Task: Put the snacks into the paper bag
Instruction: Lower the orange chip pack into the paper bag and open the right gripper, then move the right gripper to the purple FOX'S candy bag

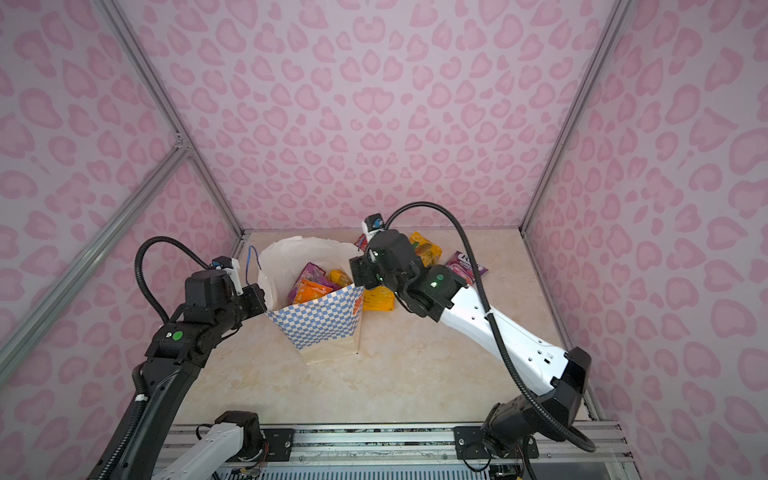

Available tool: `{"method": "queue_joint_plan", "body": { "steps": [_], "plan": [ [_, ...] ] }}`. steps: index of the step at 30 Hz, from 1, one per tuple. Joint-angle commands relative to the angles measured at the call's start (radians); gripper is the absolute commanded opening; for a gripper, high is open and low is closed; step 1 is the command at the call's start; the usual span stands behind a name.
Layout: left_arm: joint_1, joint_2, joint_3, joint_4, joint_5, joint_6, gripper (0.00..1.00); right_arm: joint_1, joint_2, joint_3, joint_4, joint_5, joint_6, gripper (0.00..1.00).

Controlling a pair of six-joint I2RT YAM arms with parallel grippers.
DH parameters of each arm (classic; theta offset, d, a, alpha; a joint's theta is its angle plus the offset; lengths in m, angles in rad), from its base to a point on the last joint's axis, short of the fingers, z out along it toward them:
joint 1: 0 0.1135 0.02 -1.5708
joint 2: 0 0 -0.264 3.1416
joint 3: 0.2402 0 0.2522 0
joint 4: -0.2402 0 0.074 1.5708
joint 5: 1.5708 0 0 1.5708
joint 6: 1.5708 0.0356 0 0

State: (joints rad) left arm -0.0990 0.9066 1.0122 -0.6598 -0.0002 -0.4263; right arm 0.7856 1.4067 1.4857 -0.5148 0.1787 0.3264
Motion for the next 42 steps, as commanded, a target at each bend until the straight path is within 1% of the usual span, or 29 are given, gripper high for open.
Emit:
{"method": "queue_joint_plan", "body": {
  "steps": [1,3,6,9,13,17,18,20,21,24,28,33,36,37,39,40,42],
  "plan": [
    [0.001,0.002,-0.003,0.017,-0.004,-0.004,0.04,-0.162,-0.140,-0.189,0.086,-0.100,0.132,0.89],
    [0.001,0.004,-0.002,0.017,-0.001,-0.005,0.04,-0.315,-0.231,-0.333,0.147,-0.204,0.204,0.92],
    [0.001,0.005,-0.003,0.019,0.004,-0.006,0.04,-0.515,-0.289,-0.497,0.216,-0.318,0.276,0.94],
    [0.001,0.007,-0.003,0.019,0.004,-0.006,0.04,-0.676,-0.272,-0.624,0.316,-0.433,0.340,0.94],
    [0.001,0.006,-0.003,0.019,0.004,-0.005,0.04,-0.827,-0.165,-0.733,0.518,-0.534,0.414,0.94],
    [0.001,0.005,-0.003,0.019,0.004,-0.005,0.04,-0.879,-0.013,-0.752,0.711,-0.460,0.383,0.93],
    [0.001,0.005,-0.004,0.019,0.004,-0.006,0.04,-0.895,0.025,-0.760,0.777,-0.477,0.399,0.93],
    [0.001,0.005,-0.004,0.019,0.002,-0.006,0.05,-0.932,0.139,-0.773,0.979,-0.559,0.460,0.94],
    [0.001,0.006,-0.004,0.019,0.002,-0.004,0.04,-0.943,0.185,-0.769,1.030,-0.570,0.480,0.96],
    [0.001,0.004,-0.004,0.018,0.000,-0.003,0.04,-0.977,0.323,-0.715,1.103,-0.575,0.517,0.96],
    [0.001,-0.001,-0.004,0.018,-0.007,-0.003,0.05,-1.016,0.489,-0.640,1.178,-0.637,0.568,0.98],
    [0.001,0.002,-0.004,0.019,0.000,-0.005,0.05,-1.049,0.657,-0.518,1.165,-0.745,0.617,0.98],
    [0.002,0.005,-0.004,0.018,0.000,-0.004,0.05,-1.054,0.707,-0.430,1.057,-0.782,0.612,0.98],
    [0.003,0.005,-0.004,0.020,0.000,-0.003,0.05,-1.053,0.721,-0.386,0.969,-0.794,0.591,0.97],
    [0.002,0.006,-0.004,0.019,0.000,-0.003,0.05,-1.047,0.742,-0.322,0.856,-0.812,0.549,0.95],
    [0.004,0.005,-0.004,0.019,0.000,-0.003,0.05,-1.045,0.748,-0.302,0.817,-0.817,0.538,0.94],
    [0.004,0.004,-0.004,0.018,0.000,-0.005,0.05,-1.043,0.753,-0.293,0.809,-0.838,0.533,0.93]
  ]
}}
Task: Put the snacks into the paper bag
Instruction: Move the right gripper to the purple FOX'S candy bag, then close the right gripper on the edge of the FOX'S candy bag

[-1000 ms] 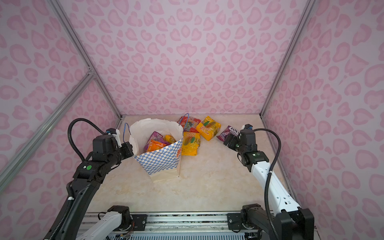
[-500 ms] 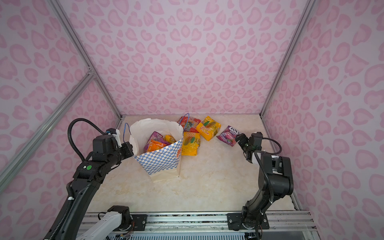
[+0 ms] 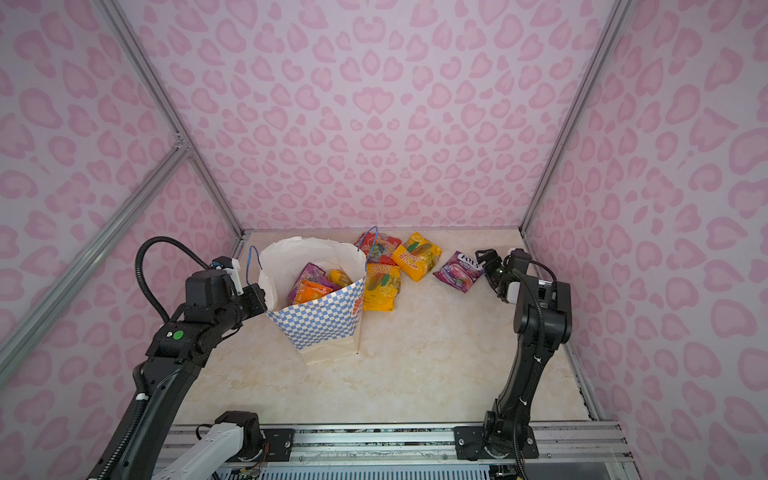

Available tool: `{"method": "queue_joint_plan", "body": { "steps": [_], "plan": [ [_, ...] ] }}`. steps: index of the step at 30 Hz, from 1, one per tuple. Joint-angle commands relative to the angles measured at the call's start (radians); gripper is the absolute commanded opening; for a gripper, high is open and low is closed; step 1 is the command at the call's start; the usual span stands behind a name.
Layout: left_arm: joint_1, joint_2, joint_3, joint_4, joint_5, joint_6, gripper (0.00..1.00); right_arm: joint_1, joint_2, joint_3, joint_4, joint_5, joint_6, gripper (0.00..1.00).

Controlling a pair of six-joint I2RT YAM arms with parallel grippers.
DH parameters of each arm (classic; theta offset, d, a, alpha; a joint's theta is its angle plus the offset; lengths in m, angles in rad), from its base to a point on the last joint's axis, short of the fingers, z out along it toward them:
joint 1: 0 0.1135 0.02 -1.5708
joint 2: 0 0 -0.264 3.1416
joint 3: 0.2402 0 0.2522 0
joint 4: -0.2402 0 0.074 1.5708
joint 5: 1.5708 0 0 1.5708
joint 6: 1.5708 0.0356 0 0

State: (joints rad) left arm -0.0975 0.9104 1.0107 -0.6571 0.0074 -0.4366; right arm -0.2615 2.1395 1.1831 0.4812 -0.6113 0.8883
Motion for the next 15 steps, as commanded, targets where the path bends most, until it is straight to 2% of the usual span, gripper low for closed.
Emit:
{"method": "queue_joint_plan", "body": {
  "steps": [1,7,11,15],
  "plan": [
    [0.004,0.000,-0.003,0.015,-0.008,0.004,0.05,0.005,0.022,0.015,-0.191,-0.058,-0.030,0.93],
    [0.004,0.001,-0.003,0.017,-0.006,0.004,0.05,0.031,0.038,0.103,-0.308,-0.118,-0.112,0.93],
    [0.005,0.001,-0.003,0.017,-0.003,0.004,0.05,0.056,0.097,0.203,-0.388,-0.208,-0.166,0.92],
    [0.006,-0.002,-0.003,0.016,-0.005,0.004,0.05,0.072,0.106,0.196,-0.362,-0.215,-0.175,0.88]
  ]
}}
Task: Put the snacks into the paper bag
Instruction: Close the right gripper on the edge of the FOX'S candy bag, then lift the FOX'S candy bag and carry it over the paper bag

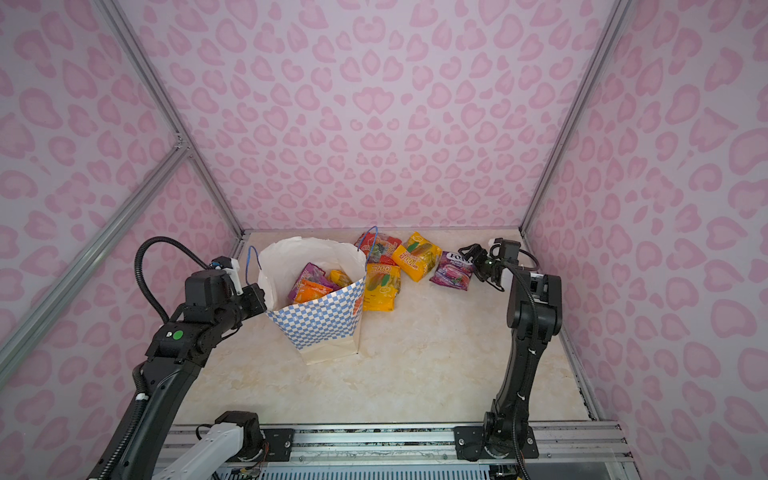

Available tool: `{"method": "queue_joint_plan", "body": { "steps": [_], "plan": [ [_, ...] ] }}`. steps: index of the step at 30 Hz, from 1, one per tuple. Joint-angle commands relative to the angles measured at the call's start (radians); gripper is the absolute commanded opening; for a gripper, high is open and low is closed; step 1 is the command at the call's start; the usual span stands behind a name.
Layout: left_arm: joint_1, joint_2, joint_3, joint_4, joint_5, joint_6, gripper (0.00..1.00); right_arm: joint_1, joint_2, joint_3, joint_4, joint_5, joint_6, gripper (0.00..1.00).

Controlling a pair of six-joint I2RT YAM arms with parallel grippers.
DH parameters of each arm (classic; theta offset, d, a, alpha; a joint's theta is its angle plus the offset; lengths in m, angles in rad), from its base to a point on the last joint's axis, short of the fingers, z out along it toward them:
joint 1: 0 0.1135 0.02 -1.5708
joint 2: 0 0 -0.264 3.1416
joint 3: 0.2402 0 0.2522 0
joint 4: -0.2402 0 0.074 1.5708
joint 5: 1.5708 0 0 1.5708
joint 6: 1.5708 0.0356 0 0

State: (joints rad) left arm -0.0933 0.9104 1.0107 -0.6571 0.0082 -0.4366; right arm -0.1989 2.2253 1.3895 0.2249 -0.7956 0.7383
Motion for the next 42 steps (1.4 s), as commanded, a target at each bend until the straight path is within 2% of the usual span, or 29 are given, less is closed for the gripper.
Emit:
{"method": "queue_joint_plan", "body": {
  "steps": [1,6,10,16,23,26,29,31,34,37,42],
  "plan": [
    [0.001,-0.003,-0.004,0.017,-0.007,0.003,0.05,0.014,0.023,-0.009,-0.108,-0.030,-0.026,0.86],
    [0.003,-0.002,-0.004,0.019,-0.001,0.004,0.05,0.026,0.020,-0.022,-0.092,-0.026,-0.034,0.64],
    [0.003,-0.005,-0.004,0.018,-0.001,0.004,0.05,0.048,0.018,-0.023,-0.097,-0.031,-0.058,0.52],
    [0.004,-0.006,-0.004,0.018,0.000,0.002,0.05,0.086,-0.005,-0.029,-0.073,-0.052,-0.077,0.49],
    [0.004,-0.007,-0.004,0.020,0.001,0.002,0.05,0.126,0.000,-0.038,-0.018,-0.088,-0.036,0.54],
    [0.005,-0.008,-0.004,0.020,0.001,0.002,0.05,0.137,0.001,-0.050,0.004,-0.091,-0.022,0.53],
    [0.005,-0.011,-0.004,0.019,0.000,0.001,0.05,0.144,-0.008,-0.058,-0.003,-0.077,-0.034,0.44],
    [0.006,-0.011,-0.004,0.020,0.000,0.002,0.05,0.145,-0.026,-0.081,0.024,-0.070,-0.025,0.43],
    [0.006,-0.011,-0.004,0.019,0.000,0.002,0.05,0.145,-0.067,-0.124,0.082,-0.073,0.007,0.36],
    [0.006,-0.013,-0.004,0.019,0.001,0.002,0.05,0.145,-0.134,-0.184,0.142,-0.065,0.042,0.24],
    [0.006,-0.013,-0.004,0.019,0.001,0.002,0.05,0.144,-0.303,-0.320,0.235,-0.042,0.103,0.18]
  ]
}}
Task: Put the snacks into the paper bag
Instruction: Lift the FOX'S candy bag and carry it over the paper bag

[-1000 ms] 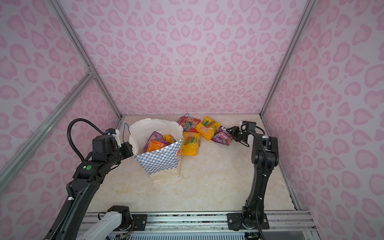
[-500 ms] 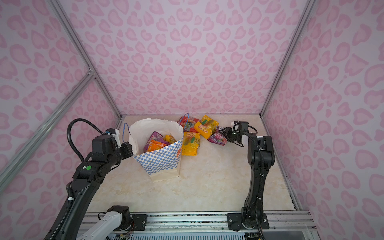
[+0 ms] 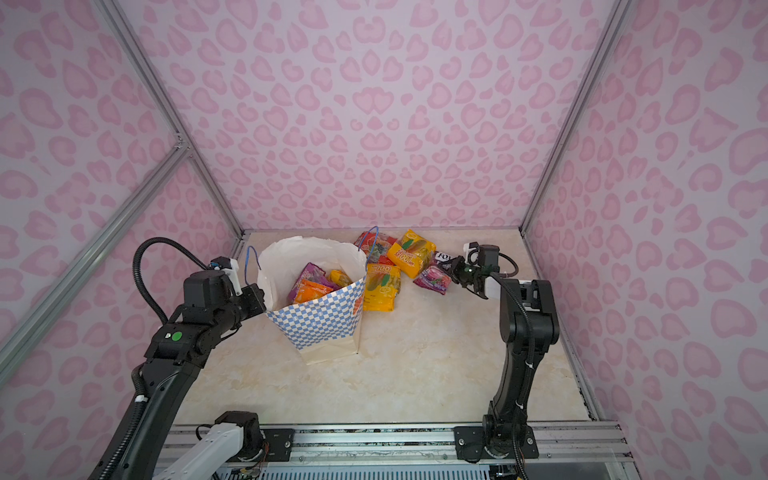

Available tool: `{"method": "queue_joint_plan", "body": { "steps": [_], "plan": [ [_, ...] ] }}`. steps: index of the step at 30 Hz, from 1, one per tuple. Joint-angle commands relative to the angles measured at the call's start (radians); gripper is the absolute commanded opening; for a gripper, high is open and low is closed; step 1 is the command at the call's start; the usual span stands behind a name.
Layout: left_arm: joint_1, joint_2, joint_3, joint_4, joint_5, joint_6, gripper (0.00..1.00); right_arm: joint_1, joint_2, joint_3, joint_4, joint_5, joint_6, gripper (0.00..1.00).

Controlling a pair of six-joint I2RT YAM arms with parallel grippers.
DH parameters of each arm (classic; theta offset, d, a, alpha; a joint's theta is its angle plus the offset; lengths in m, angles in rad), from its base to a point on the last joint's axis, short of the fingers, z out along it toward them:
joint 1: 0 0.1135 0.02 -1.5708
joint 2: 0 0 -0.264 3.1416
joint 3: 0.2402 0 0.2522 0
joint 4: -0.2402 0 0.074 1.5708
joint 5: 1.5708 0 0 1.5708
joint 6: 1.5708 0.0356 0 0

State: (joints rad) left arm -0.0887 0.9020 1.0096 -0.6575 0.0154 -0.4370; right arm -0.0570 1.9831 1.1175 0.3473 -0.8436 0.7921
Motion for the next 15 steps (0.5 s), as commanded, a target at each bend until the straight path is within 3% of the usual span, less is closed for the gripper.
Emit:
{"method": "queue_joint_plan", "body": {
  "steps": [1,5,9,15],
  "plan": [
    [0.001,-0.005,-0.003,0.021,-0.005,0.003,0.06,0.003,-0.096,-0.071,0.118,0.012,0.054,0.18],
    [0.003,-0.003,-0.003,0.020,-0.005,0.003,0.06,0.006,-0.287,-0.146,0.081,0.054,0.049,0.18],
    [0.003,-0.004,-0.003,0.019,0.000,0.001,0.06,0.042,-0.494,-0.104,-0.104,0.131,-0.028,0.18],
    [0.003,-0.006,-0.004,0.021,0.000,0.001,0.06,0.253,-0.743,0.117,-0.409,0.372,-0.207,0.18]
  ]
}}
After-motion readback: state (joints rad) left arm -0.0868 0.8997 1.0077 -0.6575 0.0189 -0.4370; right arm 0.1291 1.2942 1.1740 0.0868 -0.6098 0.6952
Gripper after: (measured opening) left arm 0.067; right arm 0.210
